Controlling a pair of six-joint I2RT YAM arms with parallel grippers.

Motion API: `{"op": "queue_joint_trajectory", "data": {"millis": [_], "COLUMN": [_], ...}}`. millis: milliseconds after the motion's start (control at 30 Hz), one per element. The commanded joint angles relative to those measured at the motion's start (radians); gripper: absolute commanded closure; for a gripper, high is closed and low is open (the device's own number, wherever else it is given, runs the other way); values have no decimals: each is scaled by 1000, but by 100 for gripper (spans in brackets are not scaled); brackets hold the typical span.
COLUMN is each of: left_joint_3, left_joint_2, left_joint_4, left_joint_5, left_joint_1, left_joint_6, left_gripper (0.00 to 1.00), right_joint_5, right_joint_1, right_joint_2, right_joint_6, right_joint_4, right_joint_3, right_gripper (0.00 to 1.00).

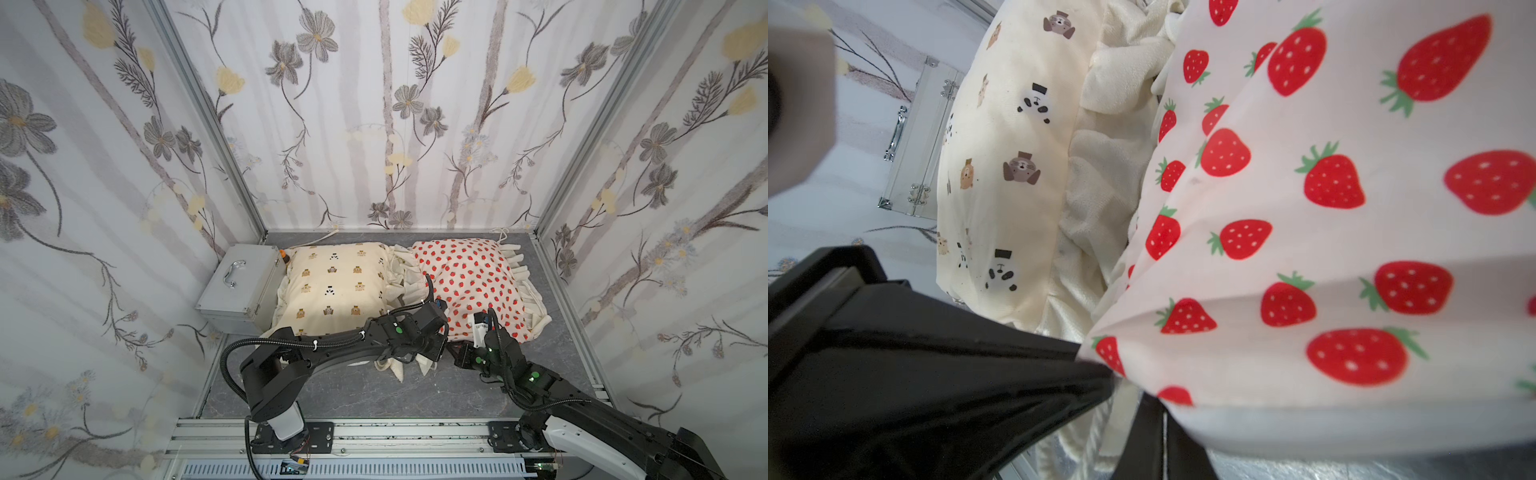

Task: Zip up pillowcases
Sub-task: Zip the zipper on the pillowcase.

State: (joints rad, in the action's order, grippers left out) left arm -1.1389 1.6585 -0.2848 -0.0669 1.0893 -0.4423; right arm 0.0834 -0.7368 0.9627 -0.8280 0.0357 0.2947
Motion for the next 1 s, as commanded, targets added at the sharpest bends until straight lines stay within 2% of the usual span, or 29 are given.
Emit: {"op": "queue_joint_trajectory", "data": {"millis": [0,967], "left_joint_3": [-7,29], "left_joint_2": [-11,-76], "left_joint_4": [0,-14], "left_joint_5": [40,165], "left_joint_1": [-1,-2], "left_joint_6": [-6,-10], "left_gripper": [100,100], "right_joint_5": [-35,-89], "right_joint_1": [1,44], "right_joint_2": [-1,-61], "right_joint_6": [-23,-46], "right_joint_4": [-59,-279], "right_joint_3": [25,81], "right_gripper": [100,100]}}
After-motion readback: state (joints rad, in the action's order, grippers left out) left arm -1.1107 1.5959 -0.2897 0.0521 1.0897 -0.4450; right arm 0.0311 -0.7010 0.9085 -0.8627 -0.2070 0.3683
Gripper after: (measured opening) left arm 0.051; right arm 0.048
